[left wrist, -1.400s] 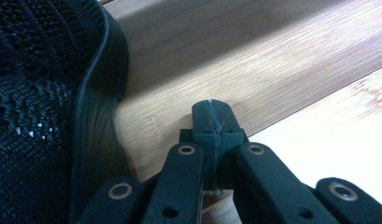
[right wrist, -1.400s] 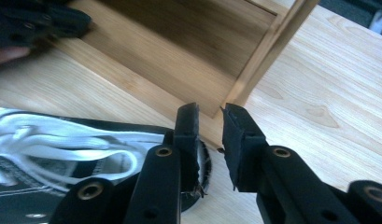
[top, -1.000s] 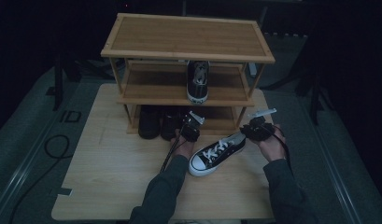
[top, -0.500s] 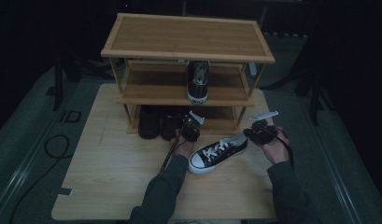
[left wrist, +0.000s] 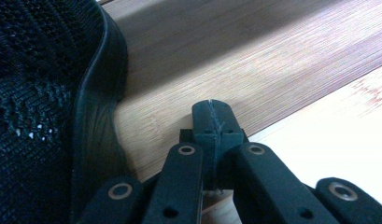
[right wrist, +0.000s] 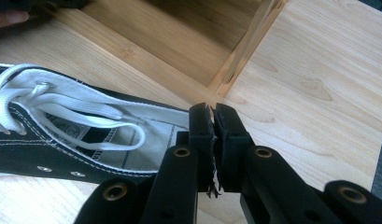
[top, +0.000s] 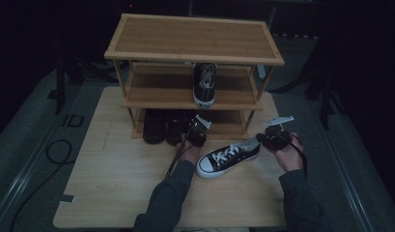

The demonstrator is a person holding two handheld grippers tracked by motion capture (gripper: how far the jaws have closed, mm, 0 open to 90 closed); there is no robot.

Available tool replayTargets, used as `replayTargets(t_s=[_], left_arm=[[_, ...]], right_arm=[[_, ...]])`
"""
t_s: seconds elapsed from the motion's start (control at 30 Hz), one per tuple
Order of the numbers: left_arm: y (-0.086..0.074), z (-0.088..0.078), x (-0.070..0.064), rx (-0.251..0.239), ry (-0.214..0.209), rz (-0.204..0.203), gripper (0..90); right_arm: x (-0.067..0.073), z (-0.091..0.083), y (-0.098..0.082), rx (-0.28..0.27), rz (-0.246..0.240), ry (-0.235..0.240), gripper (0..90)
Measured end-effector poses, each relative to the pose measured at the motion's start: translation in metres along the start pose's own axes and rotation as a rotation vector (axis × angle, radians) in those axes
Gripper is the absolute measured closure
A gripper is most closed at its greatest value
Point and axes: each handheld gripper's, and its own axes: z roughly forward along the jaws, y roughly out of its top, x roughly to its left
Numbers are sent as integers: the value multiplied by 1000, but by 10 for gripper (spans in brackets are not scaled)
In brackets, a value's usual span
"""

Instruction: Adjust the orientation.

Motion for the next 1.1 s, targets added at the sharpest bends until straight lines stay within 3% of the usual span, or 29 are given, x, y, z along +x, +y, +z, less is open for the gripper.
replayTargets(t_s=[0.63,0.9,1.03,1.1], left_arm=[[0,0,0,0,0,0,900],[0,0,0,0,0,0,900],[0,0,0,-1,1,-1,900],[0,0,0,0,0,-1,900]], right_arm=[[14,-41,-48,6,69,13,852],[21,-54,-63,13,67,46,823],[17,-54,-62,-15,63,55,818],[17,-53,-58,-39,36,68,797]])
